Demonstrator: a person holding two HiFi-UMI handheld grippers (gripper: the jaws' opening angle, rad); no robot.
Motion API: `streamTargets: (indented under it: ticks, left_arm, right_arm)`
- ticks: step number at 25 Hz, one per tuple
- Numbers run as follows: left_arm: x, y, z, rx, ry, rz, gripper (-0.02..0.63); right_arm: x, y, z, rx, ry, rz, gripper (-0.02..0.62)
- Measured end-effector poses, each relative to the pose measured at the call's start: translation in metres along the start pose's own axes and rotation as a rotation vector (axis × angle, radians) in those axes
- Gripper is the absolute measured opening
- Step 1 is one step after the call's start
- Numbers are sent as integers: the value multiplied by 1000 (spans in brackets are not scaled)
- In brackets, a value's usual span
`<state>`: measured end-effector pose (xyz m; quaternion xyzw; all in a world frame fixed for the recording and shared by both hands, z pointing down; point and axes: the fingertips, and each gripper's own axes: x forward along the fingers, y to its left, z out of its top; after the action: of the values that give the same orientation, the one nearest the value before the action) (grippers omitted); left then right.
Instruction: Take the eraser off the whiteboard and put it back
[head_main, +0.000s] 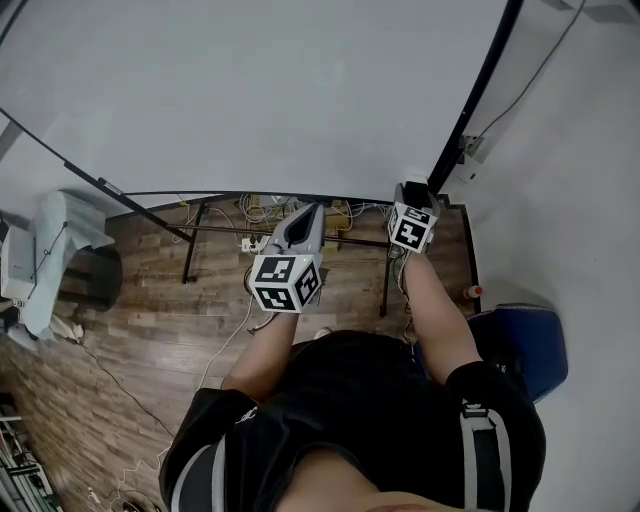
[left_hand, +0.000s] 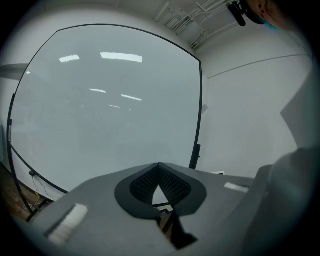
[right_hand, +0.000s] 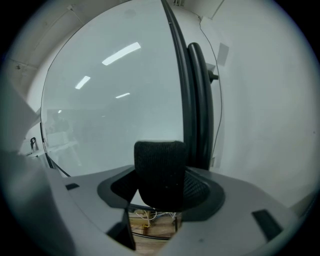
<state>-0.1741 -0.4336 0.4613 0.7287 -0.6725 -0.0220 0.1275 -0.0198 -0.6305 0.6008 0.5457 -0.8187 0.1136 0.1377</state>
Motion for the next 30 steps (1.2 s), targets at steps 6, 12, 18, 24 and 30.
streamTargets:
  ticks: [6, 12, 18, 24, 30]
  left_arm:
    - [3, -10, 1, 13, 6, -34, 9]
    - [6, -17, -6, 58, 6, -39, 9]
    - [9, -30, -4, 107, -3, -59, 9]
    - [9, -36, 2, 125, -13, -86, 9]
    - [16, -56, 3, 122, -26, -134, 9]
  right_arm:
    - [-21, 10, 11, 6, -27, 43, 255]
    - [-58, 23, 30, 23, -93, 100, 255]
    - [-113, 24, 81, 39, -236, 146, 255]
    - [-175, 24, 122, 5, -344, 118, 255]
    - [-212, 9, 119, 36, -341, 68, 255]
